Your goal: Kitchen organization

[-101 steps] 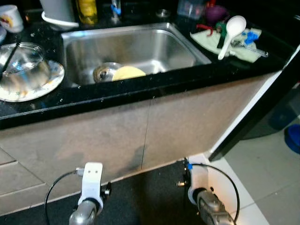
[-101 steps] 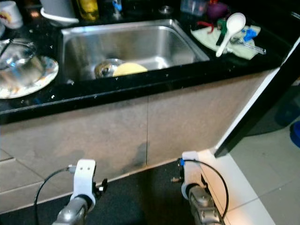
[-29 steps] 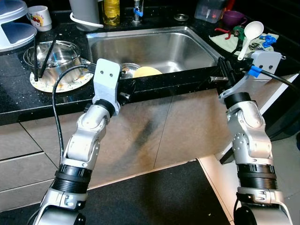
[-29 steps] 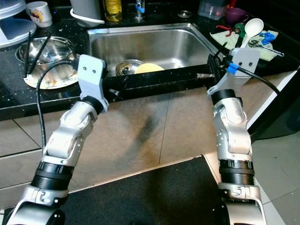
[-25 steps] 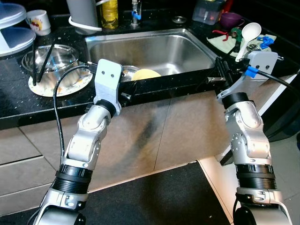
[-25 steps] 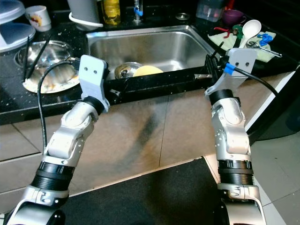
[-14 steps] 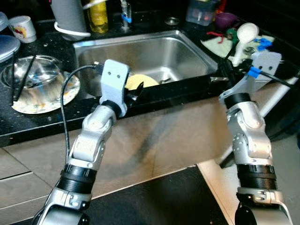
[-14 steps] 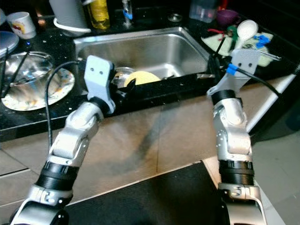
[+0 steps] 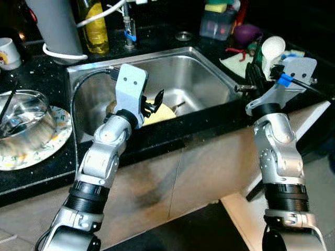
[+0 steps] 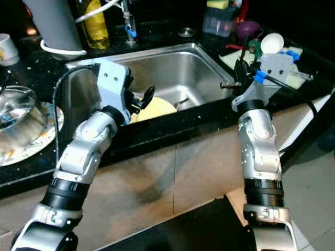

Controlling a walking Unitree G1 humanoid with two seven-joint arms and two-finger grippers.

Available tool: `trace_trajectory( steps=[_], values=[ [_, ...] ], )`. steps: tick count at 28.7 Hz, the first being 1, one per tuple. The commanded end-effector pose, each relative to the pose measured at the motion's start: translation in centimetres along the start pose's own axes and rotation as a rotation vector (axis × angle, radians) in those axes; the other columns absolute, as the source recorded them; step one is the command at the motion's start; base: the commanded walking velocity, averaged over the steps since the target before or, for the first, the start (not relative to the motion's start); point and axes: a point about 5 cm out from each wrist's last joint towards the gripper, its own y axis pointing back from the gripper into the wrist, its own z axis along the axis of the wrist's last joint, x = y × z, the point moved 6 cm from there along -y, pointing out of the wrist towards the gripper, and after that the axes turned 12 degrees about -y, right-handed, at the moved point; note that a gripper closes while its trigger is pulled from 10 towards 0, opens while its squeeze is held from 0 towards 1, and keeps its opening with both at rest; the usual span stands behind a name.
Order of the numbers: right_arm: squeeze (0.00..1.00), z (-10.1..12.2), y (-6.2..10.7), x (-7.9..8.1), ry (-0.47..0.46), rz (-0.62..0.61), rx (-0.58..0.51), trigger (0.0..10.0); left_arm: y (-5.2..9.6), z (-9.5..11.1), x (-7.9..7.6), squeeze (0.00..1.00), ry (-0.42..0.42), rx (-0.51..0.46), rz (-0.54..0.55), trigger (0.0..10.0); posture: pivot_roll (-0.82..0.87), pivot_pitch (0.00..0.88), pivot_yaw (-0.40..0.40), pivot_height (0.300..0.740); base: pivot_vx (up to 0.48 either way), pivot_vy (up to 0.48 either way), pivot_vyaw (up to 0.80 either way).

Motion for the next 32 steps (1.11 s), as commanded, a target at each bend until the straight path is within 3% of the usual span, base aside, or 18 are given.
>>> trace_trajectory(
  steps=[1,8,22,26,30,32],
  values=[
    [0.0,0.1,0.0,0.2,0.0,0.005,-0.01,10.0,0.1,-0.2,-0.3,0.0,0.001,0.006,-0.017,10.0,-0.08,0.195,-0.006,0.74,0.337,0.0,0.0],
    [0.0,0.4,-0.1,-0.1,0.007,-0.001,-0.018,10.0,0.1,-0.4,-1.1,0.0,0.011,0.017,-0.052,10.0,-0.08,0.19,-0.005,0.74,0.08,0.0,0.0],
    [0.0,-0.1,-1.2,0.4,0.028,0.058,0.03,10.0,0.2,-0.8,-1.0,0.0,-0.005,0.036,-0.05,10.0,-0.09,0.2,-0.002,0.74,0.0,0.0,0.0],
    [0.0,-1.8,-3.0,1.1,-0.006,0.126,0.114,10.0,0.3,-1.0,-0.9,0.0,-0.061,0.039,-0.055,10.0,-0.09,0.209,-0.008,0.74,0.0,0.0,0.0],
    [0.0,-2.2,-3.3,1.3,-0.03,0.142,0.131,10.0,0.3,-1.1,-0.9,0.0,-0.077,0.041,-0.055,10.0,-0.09,0.209,-0.008,0.74,0.0,0.0,0.0],
    [0.0,-4.2,-4.4,2.6,-0.077,0.204,0.239,10.0,0.5,-1.5,-0.2,0.0,-0.13,0.073,-0.043,10.0,-0.09,0.222,-0.026,0.74,0.0,0.0,0.0]
  ],
)
